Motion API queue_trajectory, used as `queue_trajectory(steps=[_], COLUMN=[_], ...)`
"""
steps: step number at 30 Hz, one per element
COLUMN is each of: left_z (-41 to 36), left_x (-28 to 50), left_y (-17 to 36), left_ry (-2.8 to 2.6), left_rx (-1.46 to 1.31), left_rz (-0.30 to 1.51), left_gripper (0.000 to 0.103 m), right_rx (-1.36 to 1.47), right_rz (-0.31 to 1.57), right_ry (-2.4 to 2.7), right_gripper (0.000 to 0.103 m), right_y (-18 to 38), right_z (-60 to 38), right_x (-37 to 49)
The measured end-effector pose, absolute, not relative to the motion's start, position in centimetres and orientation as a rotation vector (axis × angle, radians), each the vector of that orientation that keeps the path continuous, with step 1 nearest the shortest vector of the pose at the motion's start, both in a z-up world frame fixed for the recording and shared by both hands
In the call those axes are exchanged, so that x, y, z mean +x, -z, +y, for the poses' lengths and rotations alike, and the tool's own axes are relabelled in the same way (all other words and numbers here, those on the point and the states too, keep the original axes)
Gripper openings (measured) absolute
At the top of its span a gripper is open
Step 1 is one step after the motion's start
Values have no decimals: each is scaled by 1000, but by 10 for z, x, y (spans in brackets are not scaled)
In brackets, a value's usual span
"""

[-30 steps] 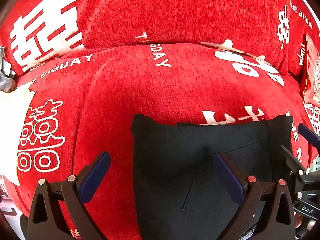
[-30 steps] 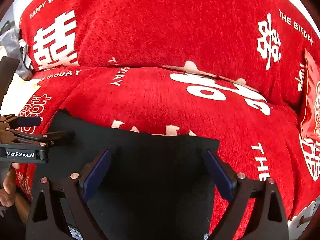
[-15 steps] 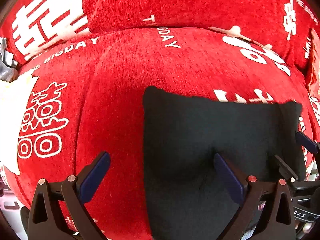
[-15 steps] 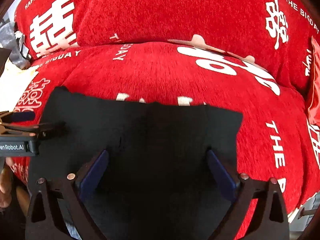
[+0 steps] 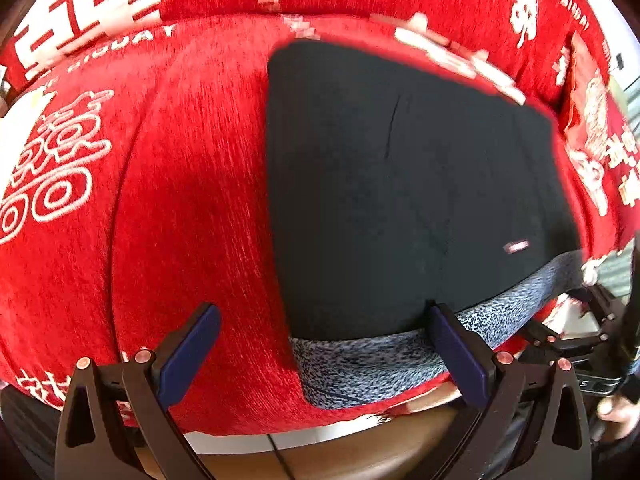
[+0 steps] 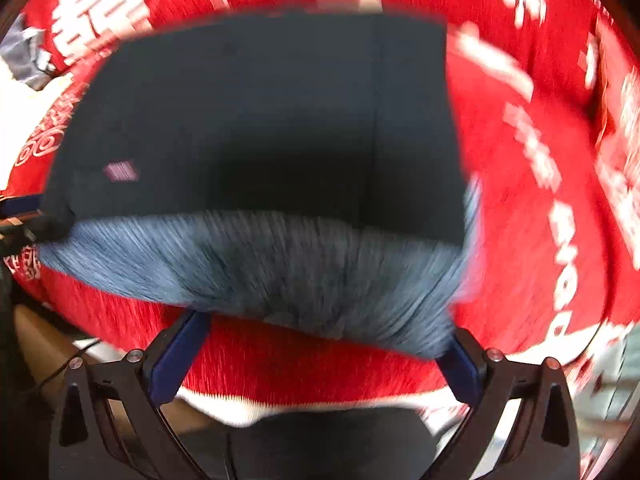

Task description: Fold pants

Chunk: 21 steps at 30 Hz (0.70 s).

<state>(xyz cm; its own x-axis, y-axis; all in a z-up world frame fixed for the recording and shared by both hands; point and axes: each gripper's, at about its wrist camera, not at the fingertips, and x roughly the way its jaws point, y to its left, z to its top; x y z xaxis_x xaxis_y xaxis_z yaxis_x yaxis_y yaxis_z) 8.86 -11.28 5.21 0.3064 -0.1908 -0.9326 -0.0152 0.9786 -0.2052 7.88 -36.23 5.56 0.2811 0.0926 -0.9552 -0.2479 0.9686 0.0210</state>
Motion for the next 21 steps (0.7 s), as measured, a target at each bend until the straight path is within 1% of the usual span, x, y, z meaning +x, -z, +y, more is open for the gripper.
queue_trajectory(steps=[3, 6, 7, 11, 13, 15, 21], left_z=[-106, -94, -93, -93, -97, -101, -104], left_x=[93, 109, 113, 122, 124, 126, 132], left_y=[-72, -67, -64, -59, -56, -51, -45], left_ry=[138, 152, 153, 167, 182, 181, 207], left_rx=[-154, -224, -238, -265, -261, -238, -265], left_rz=[1183, 1223, 1238, 1239, 1253, 1259, 1270], left_gripper=[103, 103, 103, 103, 103, 103, 103], right_rx=[-71, 18, 46, 180, 283, 315, 252], right_rz=[1159, 1078, 1061, 1044, 1036, 1068, 1183], right_ry=[-264, -281, -284, -283, -292, -310, -410], right_gripper=[99, 101, 103, 103, 103, 103, 103], right_y=[-88, -115, -119, -124, -120, -106, -63], right_z=[-380, -404, -410, -439, -452, -447, -410], right_x=[77, 88, 93, 121, 135, 151, 171])
